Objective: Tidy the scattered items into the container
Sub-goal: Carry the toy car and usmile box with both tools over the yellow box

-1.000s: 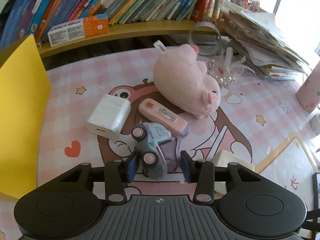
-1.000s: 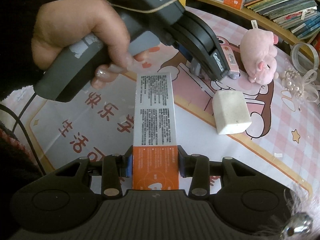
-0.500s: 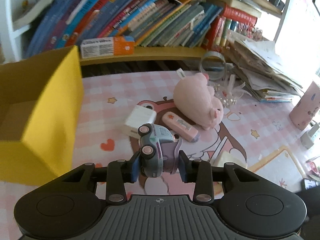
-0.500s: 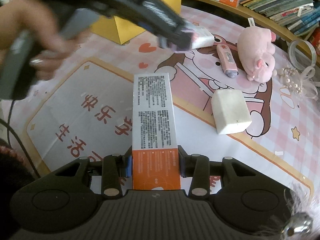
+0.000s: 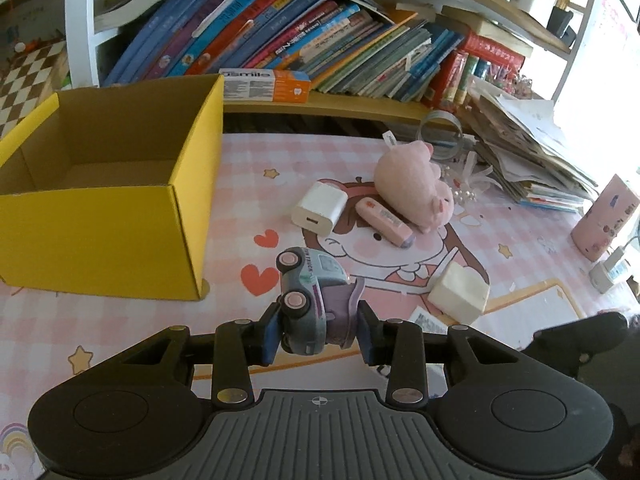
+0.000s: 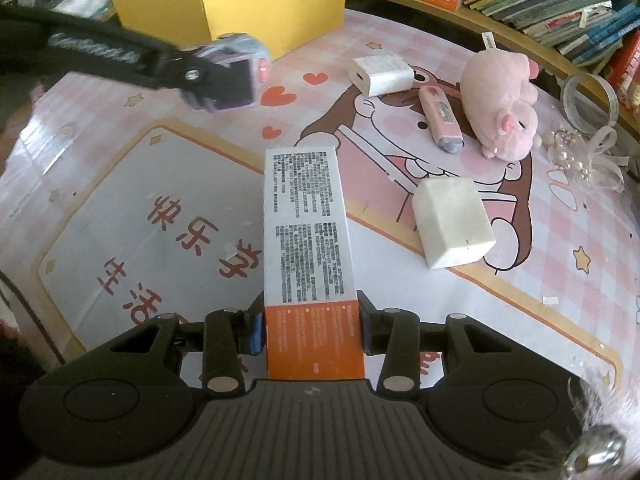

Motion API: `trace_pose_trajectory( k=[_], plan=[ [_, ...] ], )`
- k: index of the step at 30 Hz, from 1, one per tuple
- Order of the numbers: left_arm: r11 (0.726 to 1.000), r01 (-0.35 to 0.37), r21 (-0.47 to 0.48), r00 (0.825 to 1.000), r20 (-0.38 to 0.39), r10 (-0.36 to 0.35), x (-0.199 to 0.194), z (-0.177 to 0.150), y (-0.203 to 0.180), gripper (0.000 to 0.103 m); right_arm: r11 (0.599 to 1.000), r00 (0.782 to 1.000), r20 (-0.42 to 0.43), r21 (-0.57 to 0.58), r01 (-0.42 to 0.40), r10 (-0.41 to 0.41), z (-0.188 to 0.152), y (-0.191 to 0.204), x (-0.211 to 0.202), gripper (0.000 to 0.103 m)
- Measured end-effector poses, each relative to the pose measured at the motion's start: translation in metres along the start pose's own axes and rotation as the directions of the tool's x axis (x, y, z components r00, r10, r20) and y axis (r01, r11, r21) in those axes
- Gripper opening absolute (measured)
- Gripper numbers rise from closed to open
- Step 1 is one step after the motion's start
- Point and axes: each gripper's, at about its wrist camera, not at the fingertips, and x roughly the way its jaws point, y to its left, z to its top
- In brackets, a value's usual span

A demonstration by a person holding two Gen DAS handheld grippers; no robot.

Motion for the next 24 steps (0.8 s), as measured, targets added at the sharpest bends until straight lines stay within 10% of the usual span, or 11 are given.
trace_pose_trajectory(
  k=[24],
  plan=[
    [0.99,0.129,0.052,0.992,-0.006,-0.128,-0.04,-0.02,0.049,0.037,0.969,0.998,0.017,0.241,0.047,-0.053,0.017,0.037,-0.011,0.037]
  ],
)
